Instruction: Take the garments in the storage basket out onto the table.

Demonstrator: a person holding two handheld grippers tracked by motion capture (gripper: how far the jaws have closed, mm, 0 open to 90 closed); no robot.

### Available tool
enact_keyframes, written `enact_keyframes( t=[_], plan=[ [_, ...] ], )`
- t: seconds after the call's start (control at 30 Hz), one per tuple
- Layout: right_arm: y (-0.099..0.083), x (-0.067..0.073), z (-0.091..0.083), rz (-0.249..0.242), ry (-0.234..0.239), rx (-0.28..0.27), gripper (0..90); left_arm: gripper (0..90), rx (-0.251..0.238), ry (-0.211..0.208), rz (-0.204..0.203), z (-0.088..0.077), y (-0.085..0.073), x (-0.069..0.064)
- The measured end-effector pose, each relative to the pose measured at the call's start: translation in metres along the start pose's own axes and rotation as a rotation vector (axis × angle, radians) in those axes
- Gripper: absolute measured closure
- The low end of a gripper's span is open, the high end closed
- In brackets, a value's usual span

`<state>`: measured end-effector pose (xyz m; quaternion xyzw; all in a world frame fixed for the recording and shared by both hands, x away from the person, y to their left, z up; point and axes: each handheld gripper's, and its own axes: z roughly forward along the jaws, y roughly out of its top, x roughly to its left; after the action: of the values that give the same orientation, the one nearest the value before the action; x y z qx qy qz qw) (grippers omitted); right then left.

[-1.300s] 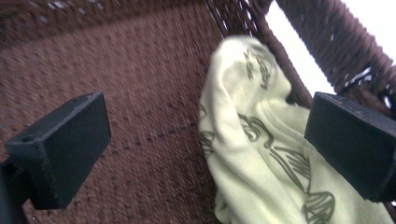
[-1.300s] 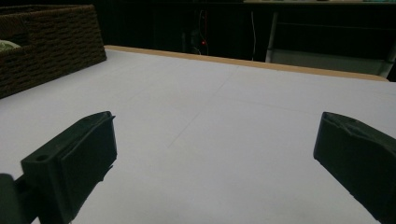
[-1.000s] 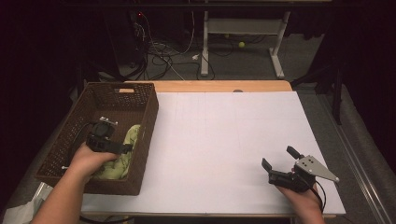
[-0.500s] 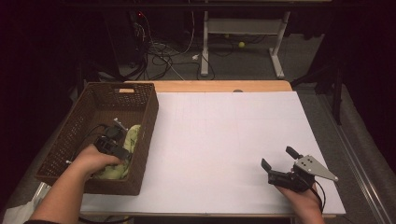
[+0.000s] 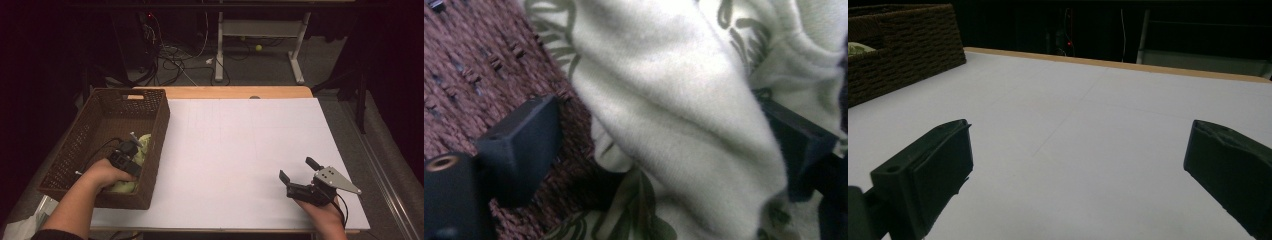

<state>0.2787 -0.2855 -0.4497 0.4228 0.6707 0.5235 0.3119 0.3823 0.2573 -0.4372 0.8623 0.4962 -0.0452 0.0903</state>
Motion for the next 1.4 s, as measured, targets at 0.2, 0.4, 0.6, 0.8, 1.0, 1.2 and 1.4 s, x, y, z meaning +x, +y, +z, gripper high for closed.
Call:
enact_keyframes(
  t=[0.2, 0.4, 0.6, 0.8, 1.0, 1.2, 1.4],
  plan=[
    [-0.001, 0.001, 0.001, -0.002, 0.003, 0.003, 0.2, 21.5, -0.007, -0.021, 0.019, -0.001, -0.001, -0.001],
    [0.000, 0.001, 0.000, -0.005, 0.000, 0.002, 0.2, 28.7, -0.015, -0.015, 0.039, -0.002, -0.001, -0.002],
    [0.000, 0.001, 0.000, -0.013, 0.003, -0.002, 0.2, 44.3, -0.026, -0.030, 0.075, -0.006, -0.003, -0.005],
    [0.001, 0.002, -0.001, -0.023, 0.005, 0.000, 0.2, 50.1, -0.019, -0.048, 0.071, -0.008, -0.002, -0.005],
    [0.002, 0.005, -0.001, -0.043, 0.011, -0.008, 0.2, 59.0, -0.023, -0.051, 0.073, -0.011, -0.003, -0.006],
    [0.002, 0.007, -0.005, -0.093, 0.023, 0.001, 0.2, 62.2, 0.002, -0.082, -0.011, -0.015, 0.000, -0.003],
    [-0.001, 0.003, -0.014, -0.092, 0.030, 0.000, 0.2, 62.7, 0.016, -0.056, -0.009, -0.016, 0.000, -0.006]
  ],
)
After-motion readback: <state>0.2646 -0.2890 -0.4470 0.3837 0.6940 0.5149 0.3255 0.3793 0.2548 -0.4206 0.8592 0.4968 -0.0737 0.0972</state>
